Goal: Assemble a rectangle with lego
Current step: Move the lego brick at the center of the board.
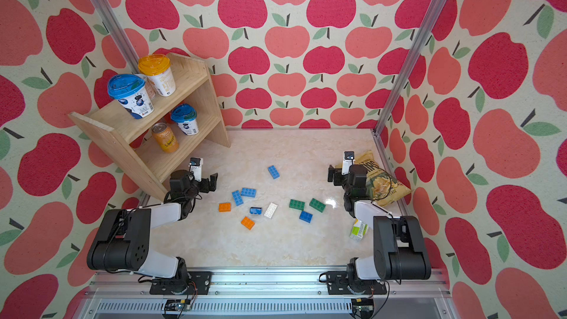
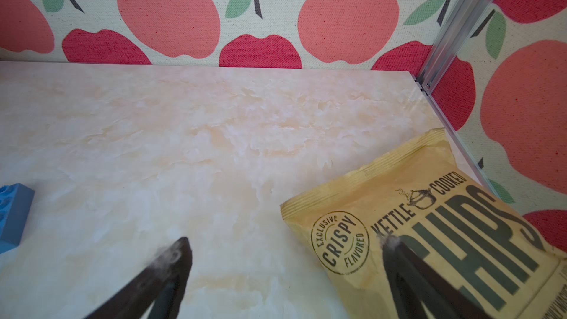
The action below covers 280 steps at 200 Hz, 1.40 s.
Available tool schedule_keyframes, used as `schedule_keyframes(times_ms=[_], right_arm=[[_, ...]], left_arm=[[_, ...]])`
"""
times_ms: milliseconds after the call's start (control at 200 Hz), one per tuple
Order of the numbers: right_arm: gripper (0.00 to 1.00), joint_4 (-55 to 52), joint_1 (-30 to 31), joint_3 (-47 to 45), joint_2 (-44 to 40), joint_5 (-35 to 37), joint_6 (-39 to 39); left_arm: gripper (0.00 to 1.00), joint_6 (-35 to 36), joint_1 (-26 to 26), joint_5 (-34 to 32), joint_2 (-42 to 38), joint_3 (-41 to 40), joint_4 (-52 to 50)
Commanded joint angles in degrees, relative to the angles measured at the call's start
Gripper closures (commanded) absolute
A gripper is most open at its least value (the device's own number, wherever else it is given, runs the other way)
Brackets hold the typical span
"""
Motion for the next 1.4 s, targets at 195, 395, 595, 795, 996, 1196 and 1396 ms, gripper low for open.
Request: schedule_keyframes(times_ms=[195, 395, 595, 795, 996, 1196, 1396], right_arm=[[0.0, -23.89, 13.76, 4.13, -9.51, 15.4, 4.64], [0.0, -48.62, 22.9, 11.56, -10.95, 16.43, 15.35], [0.01, -67.44, 24.58, 14.63, -9.83, 15.26, 29.66], [0.15, -72.83, 24.2, 11.79, -12.64, 10.51, 36.67], [0.36, -72.9, 20.79, 6.23, -14.51, 5.02, 39.41], [0.42, -68.99, 18.69, 4.19, -12.27, 0.76, 38.85], [0.52, -64.8, 15.87, 4.7, -5.26, -1.06, 36.51]], left_arm=[[0.03, -3.81, -11.47, -11.31, -15.15, 1.63, -14.5], [0.02, -14.6, -18.88, -15.11, -25.8, 1.28, -23.02], [0.03, -25.9, -20.18, -16.12, -32.97, 1.33, -29.47], [0.03, -27.75, -20.13, -11.25, -33.78, 4.86, -37.6], [0.02, -27.17, -21.54, -8.72, -32.66, 5.95, -42.64], [0.03, -27.94, -21.62, -7.98, -30.6, 5.41, -39.75], [0.03, -28.49, -21.96, -7.89, -27.27, 6.11, -38.54]])
